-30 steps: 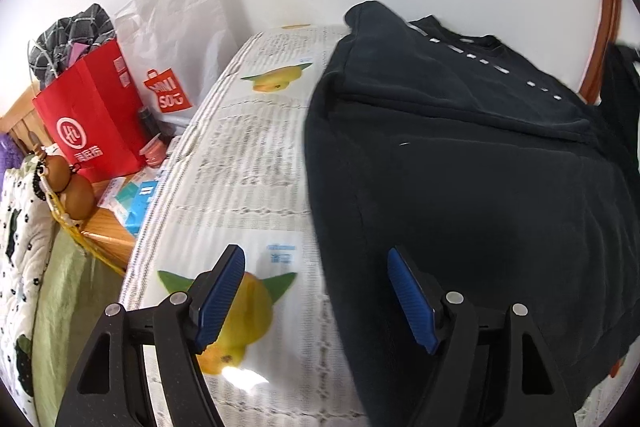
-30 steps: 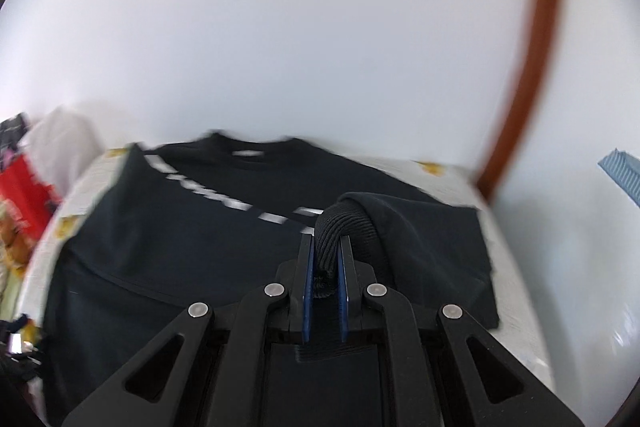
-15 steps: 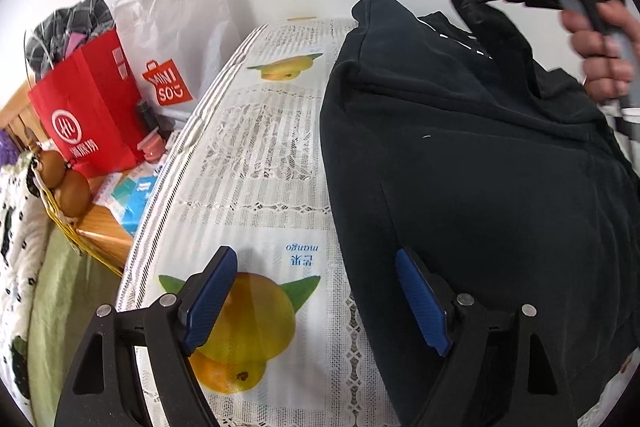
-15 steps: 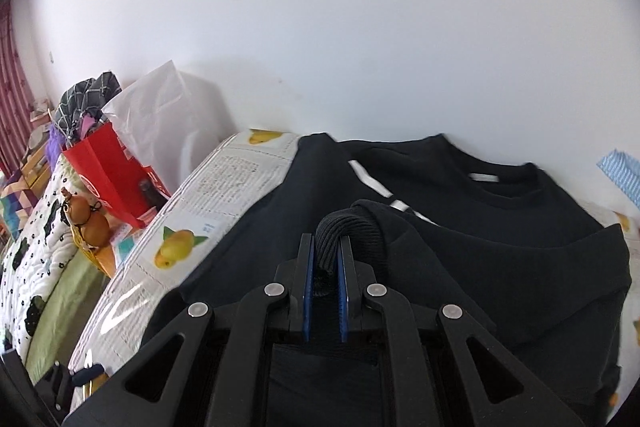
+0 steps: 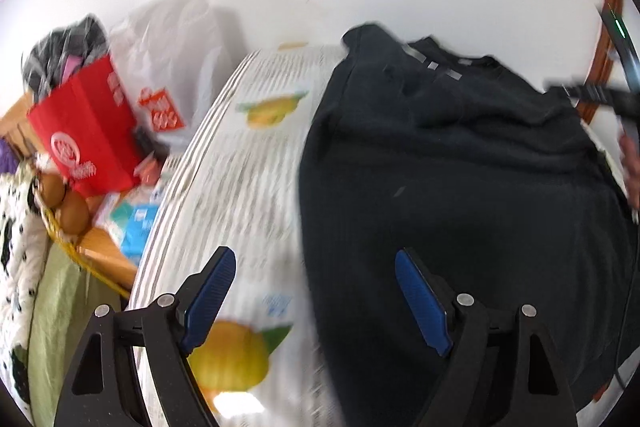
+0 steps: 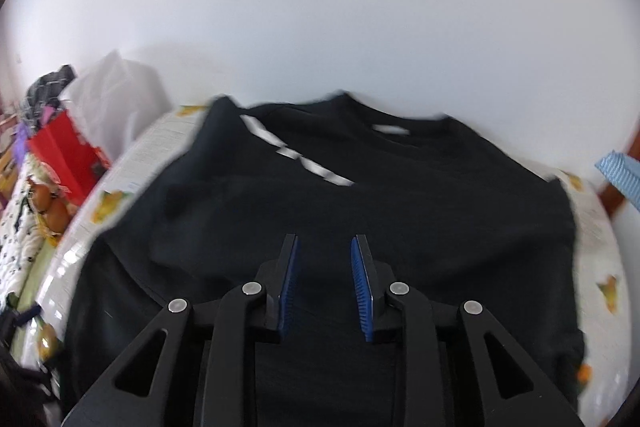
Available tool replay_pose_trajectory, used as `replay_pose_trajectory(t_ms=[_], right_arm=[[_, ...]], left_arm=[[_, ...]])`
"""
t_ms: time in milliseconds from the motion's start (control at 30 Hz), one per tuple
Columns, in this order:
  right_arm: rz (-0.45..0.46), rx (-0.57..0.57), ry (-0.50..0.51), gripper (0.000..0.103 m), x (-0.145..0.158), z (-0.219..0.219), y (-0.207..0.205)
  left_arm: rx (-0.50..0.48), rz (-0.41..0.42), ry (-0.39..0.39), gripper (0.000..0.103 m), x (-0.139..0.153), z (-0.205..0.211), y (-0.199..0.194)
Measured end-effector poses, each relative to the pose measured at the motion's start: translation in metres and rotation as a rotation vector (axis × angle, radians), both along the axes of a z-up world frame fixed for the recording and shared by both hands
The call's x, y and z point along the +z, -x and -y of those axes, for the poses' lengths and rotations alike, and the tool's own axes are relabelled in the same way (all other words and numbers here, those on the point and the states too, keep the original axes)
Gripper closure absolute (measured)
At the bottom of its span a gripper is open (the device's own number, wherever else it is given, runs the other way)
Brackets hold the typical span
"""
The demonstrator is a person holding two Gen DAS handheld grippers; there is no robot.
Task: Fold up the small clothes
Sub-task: 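Carry the held sleeve across the sweatshirt body with the right gripper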
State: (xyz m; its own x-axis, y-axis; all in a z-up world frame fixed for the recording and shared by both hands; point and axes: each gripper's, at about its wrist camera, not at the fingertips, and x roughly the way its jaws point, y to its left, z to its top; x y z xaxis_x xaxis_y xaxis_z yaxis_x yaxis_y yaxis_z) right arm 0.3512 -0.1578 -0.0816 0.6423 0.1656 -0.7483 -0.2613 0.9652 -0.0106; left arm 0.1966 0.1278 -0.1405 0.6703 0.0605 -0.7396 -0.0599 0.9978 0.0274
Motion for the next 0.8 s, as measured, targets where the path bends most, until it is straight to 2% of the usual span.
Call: replay_pose_trajectory(t_ms=[100,167,233,333,567,800], right_arm=[[-0.016,-0.111,0.032,0.080,-0.004,0.062,0.017],[-0.041,-0.173,0.024,0.089,-0.010,0.104,0.029],[-0.066,-0.222,0.000,0.089,-0.016,0.139,0.040],[-0.103,-0.247,-0.043,0.089,-0.028,0.169,0.046],[-0.129,-0.231,-0.087,0.089,-0.056,0.180,0.036],[-0.114,-0.239,-0.095,0.089,-0.071,0.189,0.021]], left_arm=[[-0.023,0.045,-0.017,0.023,0.017,0.021,-0.015],[-0.033,0.047,-0.001,0.023,0.022,0.030,-0.025],[-0.030,0.042,0.017,0.023,0.027,0.041,-0.040],[-0.016,0.046,0.045,0.023,0.032,0.053,-0.059],[0.004,0.035,0.016,0.023,0.030,0.070,-0.095],[-0.032,0.000,0.052,0.037,0.017,0.076,-0.135]])
